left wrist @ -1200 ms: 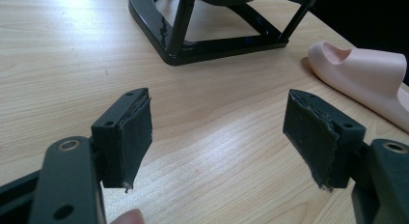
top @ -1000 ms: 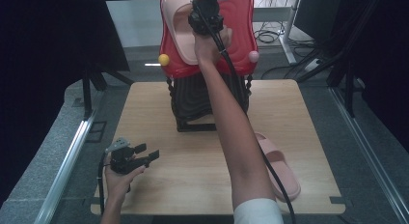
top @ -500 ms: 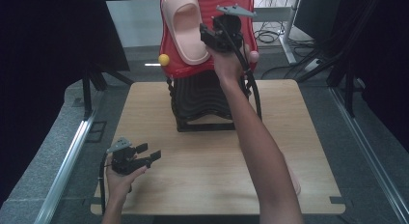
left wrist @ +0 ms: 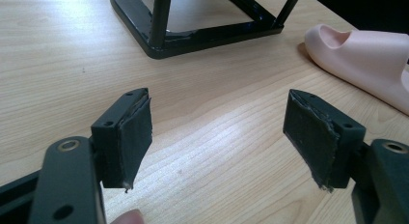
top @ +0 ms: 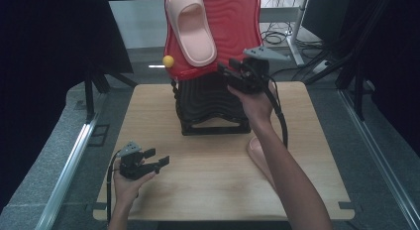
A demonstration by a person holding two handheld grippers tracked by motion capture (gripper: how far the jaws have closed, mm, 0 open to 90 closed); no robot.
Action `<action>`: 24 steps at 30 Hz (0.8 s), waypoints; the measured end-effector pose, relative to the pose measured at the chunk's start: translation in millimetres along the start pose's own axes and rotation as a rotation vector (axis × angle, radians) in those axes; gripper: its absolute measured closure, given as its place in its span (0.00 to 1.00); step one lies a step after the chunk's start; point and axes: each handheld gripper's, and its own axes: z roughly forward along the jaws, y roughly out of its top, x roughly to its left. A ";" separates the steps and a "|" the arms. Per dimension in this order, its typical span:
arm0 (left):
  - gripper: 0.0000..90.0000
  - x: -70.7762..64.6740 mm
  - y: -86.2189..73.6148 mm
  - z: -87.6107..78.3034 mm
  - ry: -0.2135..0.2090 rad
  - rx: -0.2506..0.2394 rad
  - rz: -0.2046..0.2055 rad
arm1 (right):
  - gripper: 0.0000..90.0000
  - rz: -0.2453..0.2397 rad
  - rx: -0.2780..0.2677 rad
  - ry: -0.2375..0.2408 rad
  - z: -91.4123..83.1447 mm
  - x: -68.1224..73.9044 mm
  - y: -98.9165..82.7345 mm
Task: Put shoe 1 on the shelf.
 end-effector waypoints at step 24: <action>0.28 -3.0 -1.8 5.3 0.007 0.020 0.005 | 0.62 0.048 0.169 0.133 -85.5 -41.8 -154.9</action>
